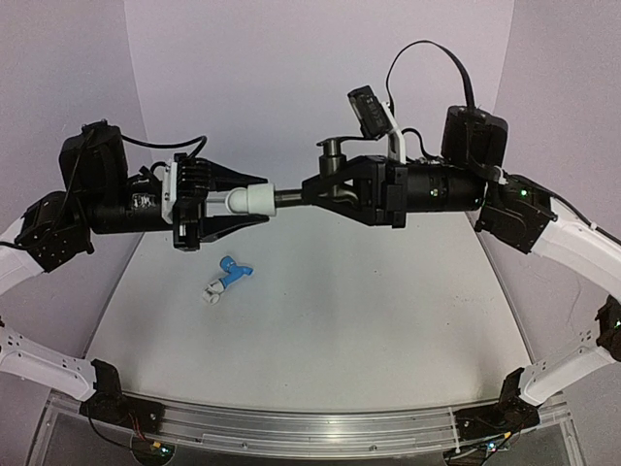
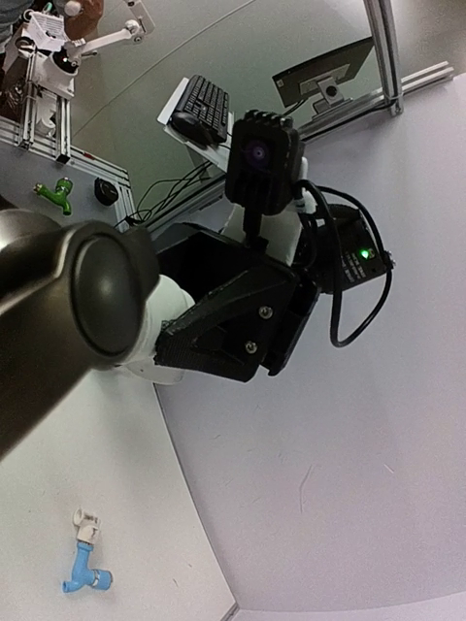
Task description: Install the water faucets
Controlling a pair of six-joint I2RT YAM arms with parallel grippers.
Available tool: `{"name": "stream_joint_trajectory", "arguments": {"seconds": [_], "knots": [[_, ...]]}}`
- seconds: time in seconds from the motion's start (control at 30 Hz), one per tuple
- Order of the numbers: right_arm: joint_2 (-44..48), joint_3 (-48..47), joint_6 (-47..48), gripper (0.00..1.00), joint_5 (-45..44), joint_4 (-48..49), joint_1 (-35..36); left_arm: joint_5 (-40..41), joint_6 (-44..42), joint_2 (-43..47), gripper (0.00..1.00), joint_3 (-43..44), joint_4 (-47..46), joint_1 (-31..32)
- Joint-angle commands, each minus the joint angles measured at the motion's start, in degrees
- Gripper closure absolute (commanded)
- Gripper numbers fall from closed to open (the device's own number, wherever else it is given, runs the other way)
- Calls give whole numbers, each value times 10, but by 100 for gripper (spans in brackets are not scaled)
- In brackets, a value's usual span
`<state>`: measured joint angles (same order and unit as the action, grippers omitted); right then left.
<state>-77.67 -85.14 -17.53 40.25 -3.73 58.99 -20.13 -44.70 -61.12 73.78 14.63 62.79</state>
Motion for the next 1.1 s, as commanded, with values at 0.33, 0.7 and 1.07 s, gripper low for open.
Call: {"name": "stream_joint_trajectory", "arguments": {"seconds": [0.33,0.7,1.07], "knots": [[10,-40,28,100,3,58,-17,102,-64,-2,100,-46,-46,14],[12,-42,39,100,8,57,-21,106,-50,3,75,-59,-64,15],[18,-37,61,100,-1,55,-25,131,-39,6,52,-65,-78,15]]}}
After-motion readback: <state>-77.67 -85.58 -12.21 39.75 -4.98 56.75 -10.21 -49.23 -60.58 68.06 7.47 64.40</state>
